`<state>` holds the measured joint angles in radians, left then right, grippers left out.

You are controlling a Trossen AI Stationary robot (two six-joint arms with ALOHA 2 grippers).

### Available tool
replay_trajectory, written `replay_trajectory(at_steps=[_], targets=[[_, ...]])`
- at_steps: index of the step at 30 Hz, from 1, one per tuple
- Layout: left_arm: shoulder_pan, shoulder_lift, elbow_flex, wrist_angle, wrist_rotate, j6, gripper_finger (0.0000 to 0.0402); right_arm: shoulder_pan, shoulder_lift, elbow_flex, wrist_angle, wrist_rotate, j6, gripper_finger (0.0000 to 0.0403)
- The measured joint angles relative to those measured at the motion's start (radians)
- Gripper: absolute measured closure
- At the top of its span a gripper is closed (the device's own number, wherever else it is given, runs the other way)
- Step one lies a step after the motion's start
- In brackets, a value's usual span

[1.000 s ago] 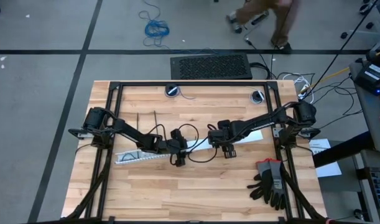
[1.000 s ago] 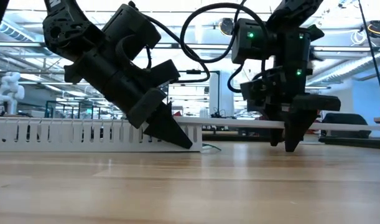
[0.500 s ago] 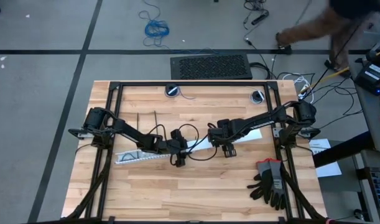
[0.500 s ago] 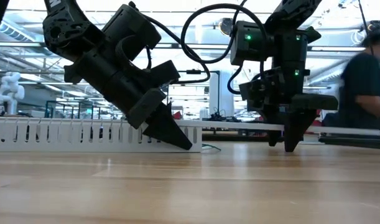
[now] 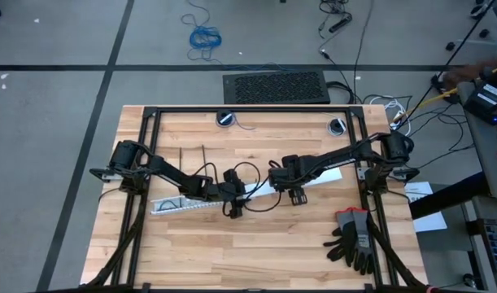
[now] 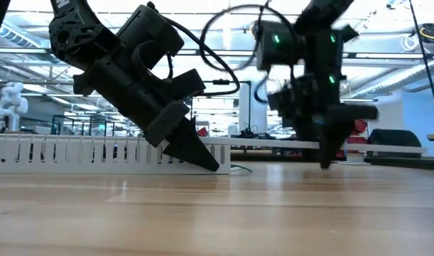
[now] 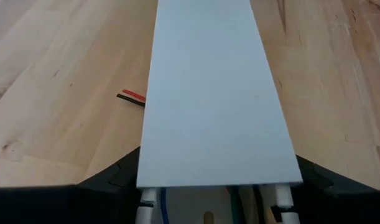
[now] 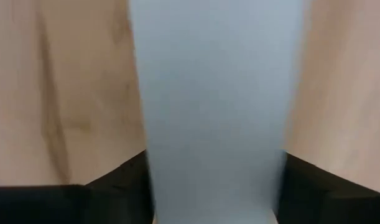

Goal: Ziptie cables
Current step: Close the white cable duct

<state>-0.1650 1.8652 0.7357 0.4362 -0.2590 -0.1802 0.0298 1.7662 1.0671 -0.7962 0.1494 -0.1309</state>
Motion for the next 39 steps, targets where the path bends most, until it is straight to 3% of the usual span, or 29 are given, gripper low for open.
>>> replay_trajectory(at_steps=[4,11,17,21,28,39], targets=[[0.0,0.0,0.0,0.0,0.0,0.0,0.0157,0.019,-0.025,0.091,-0.052,-0.006,0.007,0.0143],[-0.001,0.0,0.0,-0.003,0.001,0.001,0.0157,0.044,-0.035,0.143,-0.044,-0.019,-0.004,0.0138],[-0.001,0.0,0.0,-0.003,0.003,0.001,0.0157,0.044,-0.039,0.146,0.088,-0.043,0.011,0.0145],[-0.001,0.0,0.0,-0.003,0.004,0.001,0.0157,0.044,-0.037,0.147,0.214,-0.052,0.027,0.0198],[-0.001,0.0,0.0,-0.003,0.004,0.001,0.0157,0.054,-0.018,0.091,0.478,-0.051,0.067,0.0385],[-0.001,0.0,-0.001,0.009,0.008,0.002,0.0157,0.057,0.091,0.048,0.686,-0.044,0.118,0.0403]])
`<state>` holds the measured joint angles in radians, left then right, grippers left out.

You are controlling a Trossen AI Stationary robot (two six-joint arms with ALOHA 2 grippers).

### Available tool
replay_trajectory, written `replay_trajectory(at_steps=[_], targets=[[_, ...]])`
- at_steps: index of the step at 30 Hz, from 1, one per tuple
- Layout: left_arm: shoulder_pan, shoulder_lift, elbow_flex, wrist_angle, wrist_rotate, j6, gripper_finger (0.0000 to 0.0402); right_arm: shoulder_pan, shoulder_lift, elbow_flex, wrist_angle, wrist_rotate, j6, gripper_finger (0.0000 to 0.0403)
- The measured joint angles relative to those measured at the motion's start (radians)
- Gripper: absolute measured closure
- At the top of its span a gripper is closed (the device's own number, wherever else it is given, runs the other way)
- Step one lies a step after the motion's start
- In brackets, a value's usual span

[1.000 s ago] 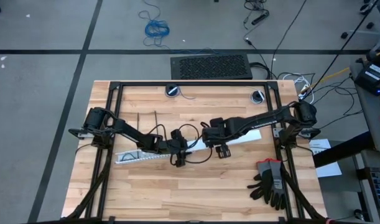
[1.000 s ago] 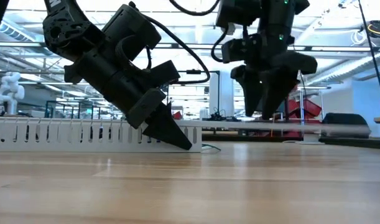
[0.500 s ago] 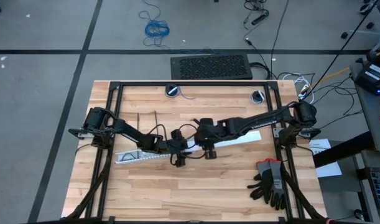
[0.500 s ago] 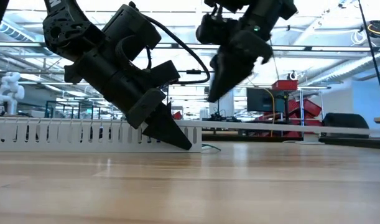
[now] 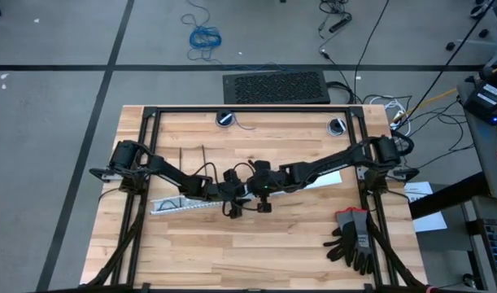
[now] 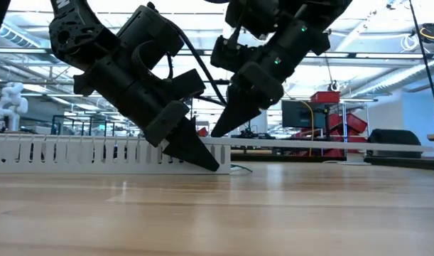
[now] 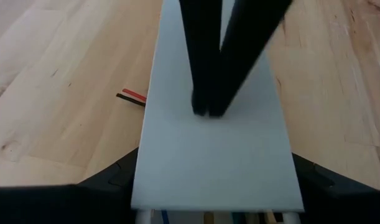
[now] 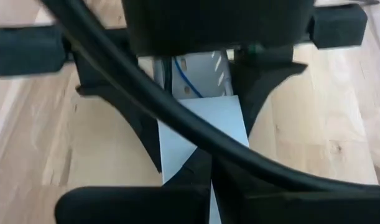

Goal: Ziptie cables
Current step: Close the white cable duct

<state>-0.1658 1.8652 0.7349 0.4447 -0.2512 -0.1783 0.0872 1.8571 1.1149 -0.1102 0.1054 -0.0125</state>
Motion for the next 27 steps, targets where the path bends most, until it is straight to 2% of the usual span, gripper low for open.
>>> replay_trajectory(at_steps=[12,27], targets=[[0.001,0.007,0.06,-0.027,0.003,0.047,0.0157,0.0,0.042,0.005,-0.007,-0.001,0.039,0.0403],[-0.011,0.005,0.072,-0.063,-0.02,0.007,0.0157,0.0,0.054,0.003,-0.007,-0.003,0.081,0.0403]])
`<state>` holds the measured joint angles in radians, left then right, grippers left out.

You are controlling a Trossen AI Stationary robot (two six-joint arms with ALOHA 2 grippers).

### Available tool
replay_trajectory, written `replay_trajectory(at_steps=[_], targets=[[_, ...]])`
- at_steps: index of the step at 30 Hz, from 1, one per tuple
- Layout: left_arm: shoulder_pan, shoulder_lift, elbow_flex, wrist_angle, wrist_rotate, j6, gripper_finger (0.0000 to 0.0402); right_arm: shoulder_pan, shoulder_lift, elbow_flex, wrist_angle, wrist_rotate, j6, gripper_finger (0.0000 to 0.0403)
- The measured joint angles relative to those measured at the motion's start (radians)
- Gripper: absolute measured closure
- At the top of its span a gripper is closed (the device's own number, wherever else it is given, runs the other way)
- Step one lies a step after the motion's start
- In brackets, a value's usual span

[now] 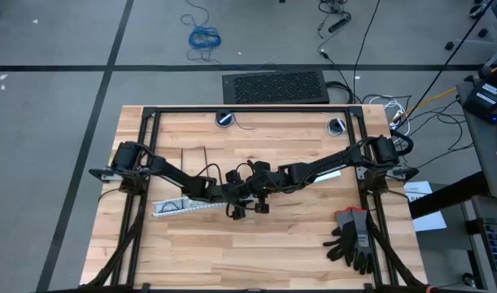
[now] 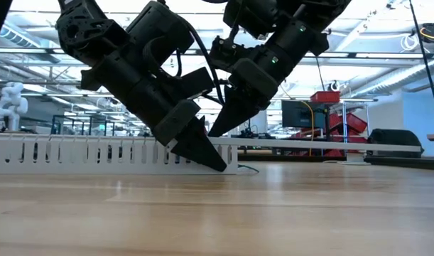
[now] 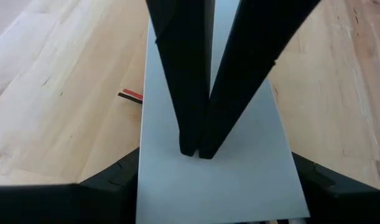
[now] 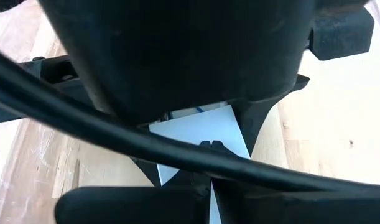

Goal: Ziptie cables
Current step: Close the white cable duct

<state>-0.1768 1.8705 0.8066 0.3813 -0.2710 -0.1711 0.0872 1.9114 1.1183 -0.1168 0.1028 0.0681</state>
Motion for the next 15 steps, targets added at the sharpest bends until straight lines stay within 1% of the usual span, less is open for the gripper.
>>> replay_trajectory(at_steps=[5,11,15], targets=[[-0.014,-0.035,0.0,-0.052,0.008,0.0,0.0157,0.001,0.011,0.003,0.003,-0.009,0.005,0.0403],[-0.024,-0.104,0.019,-0.24,0.014,-0.022,0.0157,0.006,0.021,0.003,0.03,-0.005,0.008,0.0403],[-0.034,-0.109,0.025,-0.271,0.008,-0.05,0.0157,0.007,0.023,0.001,0.052,-0.006,-0.007,0.0403]])
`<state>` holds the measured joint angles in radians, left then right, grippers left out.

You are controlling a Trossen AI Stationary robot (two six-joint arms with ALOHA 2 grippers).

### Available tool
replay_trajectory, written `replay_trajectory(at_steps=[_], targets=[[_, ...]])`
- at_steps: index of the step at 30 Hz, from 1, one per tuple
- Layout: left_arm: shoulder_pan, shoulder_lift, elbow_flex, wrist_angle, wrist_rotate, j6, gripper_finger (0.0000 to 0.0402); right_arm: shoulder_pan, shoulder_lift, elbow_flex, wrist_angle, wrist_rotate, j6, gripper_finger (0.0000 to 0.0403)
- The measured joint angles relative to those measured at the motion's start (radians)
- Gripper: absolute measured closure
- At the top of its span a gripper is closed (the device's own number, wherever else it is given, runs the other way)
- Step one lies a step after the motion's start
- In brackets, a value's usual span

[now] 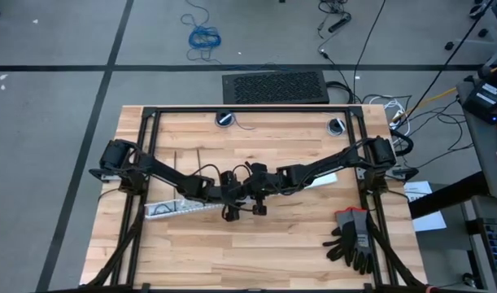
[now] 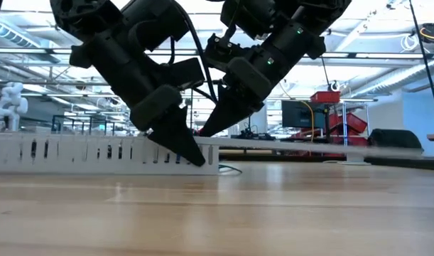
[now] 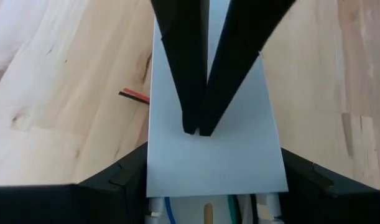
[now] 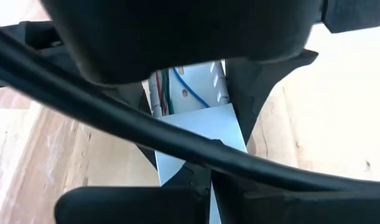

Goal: Ziptie cables
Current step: Close the white cable duct

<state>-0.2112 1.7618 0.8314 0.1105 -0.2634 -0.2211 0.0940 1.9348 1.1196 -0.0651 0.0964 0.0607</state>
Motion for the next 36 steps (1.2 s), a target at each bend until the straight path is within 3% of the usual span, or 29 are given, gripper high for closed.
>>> replay_trajectory(at_steps=[10,16,21,26,31,36], targets=[[-0.009,0.008,-0.001,0.033,0.001,0.003,0.0157,0.0,0.001,-0.004,0.012,-0.026,-0.012,0.0403],[-0.032,-0.046,-0.003,-0.049,0.053,-0.014,0.0156,0.002,0.002,-0.002,0.029,-0.06,-0.018,0.0403],[-0.01,0.015,-0.014,-0.047,0.176,-0.09,0.0123,0.006,0.003,-0.002,0.023,-0.054,-0.029,0.0403],[-0.011,0.053,-0.012,-0.013,0.185,-0.103,0.0088,0.011,0.003,-0.004,0.022,-0.046,-0.031,0.0403],[-0.025,-0.049,-0.009,-0.153,0.185,-0.142,0.0085,0.015,0.003,-0.004,0.023,-0.044,-0.026,0.0403],[-0.086,-0.187,-0.006,-0.397,0.048,-0.241,0.0085,0.018,0.003,-0.003,0.031,-0.036,-0.027,0.0403]])
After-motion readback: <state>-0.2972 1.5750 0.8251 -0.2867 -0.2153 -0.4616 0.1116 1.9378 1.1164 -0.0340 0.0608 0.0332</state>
